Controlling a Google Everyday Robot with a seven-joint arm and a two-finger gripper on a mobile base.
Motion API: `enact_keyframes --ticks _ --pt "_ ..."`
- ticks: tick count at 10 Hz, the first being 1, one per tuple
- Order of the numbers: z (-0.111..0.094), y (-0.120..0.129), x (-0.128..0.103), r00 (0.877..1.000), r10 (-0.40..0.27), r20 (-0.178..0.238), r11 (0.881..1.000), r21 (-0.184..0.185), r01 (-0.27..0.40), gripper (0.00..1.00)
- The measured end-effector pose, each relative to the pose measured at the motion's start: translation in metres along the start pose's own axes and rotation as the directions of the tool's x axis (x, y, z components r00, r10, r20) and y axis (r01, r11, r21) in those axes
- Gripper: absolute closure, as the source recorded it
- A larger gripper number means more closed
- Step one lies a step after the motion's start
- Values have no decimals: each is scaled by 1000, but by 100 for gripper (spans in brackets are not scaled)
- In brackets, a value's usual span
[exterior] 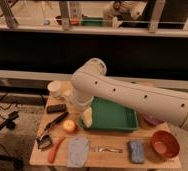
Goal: Wipe purple bowl with brush
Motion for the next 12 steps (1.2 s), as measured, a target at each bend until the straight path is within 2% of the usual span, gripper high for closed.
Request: enact_keyframes --ticks 4,7,10,12 --pt "20 -36 -47 996 -78 51 997 -5 79 0" --pt "40 -60 -78 988 -105 117 994 -7 107 0" --pt "65 -74 -80 974 -22 225 999 -28 29 0" --pt "88 -79 -81 965 10 261 998 -68 8 0"
